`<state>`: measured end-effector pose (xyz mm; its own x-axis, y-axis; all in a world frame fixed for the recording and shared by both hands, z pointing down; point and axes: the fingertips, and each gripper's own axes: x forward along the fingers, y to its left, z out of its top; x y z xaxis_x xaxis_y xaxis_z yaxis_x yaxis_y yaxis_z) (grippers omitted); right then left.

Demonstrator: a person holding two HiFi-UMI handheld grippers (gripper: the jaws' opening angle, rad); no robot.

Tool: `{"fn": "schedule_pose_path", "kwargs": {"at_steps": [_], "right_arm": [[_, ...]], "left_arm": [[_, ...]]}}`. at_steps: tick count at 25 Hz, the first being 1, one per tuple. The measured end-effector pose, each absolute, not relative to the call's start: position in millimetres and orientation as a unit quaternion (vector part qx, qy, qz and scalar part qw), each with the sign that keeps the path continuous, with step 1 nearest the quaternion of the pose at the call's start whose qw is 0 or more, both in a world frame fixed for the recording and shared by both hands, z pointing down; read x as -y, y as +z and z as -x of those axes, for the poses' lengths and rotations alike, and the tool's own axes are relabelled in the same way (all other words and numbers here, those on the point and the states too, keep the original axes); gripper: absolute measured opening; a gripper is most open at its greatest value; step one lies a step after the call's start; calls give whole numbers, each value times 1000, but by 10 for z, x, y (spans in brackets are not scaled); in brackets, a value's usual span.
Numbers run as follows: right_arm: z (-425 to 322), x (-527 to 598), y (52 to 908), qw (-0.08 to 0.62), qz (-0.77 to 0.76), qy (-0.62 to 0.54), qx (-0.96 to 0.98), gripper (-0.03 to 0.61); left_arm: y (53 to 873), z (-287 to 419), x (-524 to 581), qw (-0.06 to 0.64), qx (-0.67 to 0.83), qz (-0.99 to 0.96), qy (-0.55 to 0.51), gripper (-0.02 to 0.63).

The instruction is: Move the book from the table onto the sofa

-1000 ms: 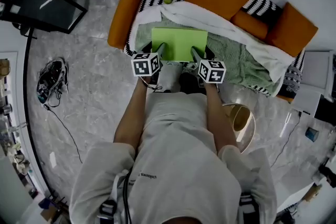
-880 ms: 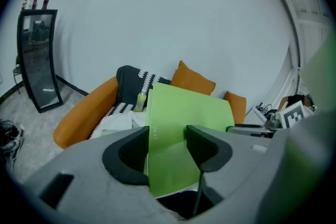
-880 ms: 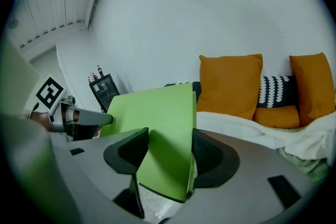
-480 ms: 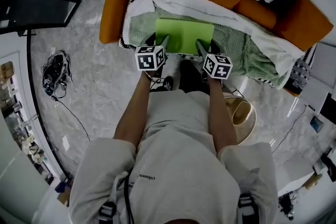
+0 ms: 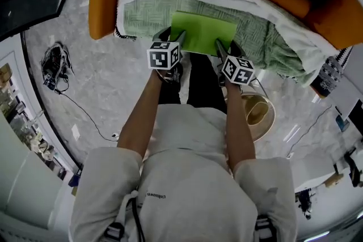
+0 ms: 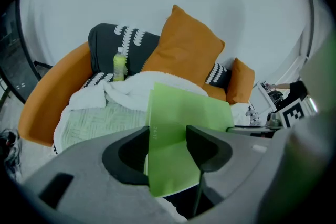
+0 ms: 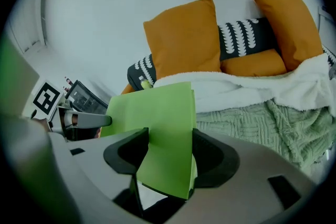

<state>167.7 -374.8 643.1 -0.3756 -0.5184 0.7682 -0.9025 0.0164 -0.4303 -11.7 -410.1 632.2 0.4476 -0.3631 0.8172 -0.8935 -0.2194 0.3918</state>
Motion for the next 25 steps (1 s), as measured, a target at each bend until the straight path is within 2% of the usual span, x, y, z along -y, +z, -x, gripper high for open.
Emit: {"fn": "schedule_pose_path", "kwargs": {"at_steps": [5,15,25], "right_arm": [[-1751,3791,6808,217,-510,490,673,252],[-1920,4147,7622,220,-496,514,665,252],[-1907,4198,8247,225,-494,518,660,252]], "left_arm": [[6734,58,4122,484,435,-695,306,229],[7507,-118,4530,488,423,-691,324,229],[8196,-65,4441,527,433,-659,317,229]]}}
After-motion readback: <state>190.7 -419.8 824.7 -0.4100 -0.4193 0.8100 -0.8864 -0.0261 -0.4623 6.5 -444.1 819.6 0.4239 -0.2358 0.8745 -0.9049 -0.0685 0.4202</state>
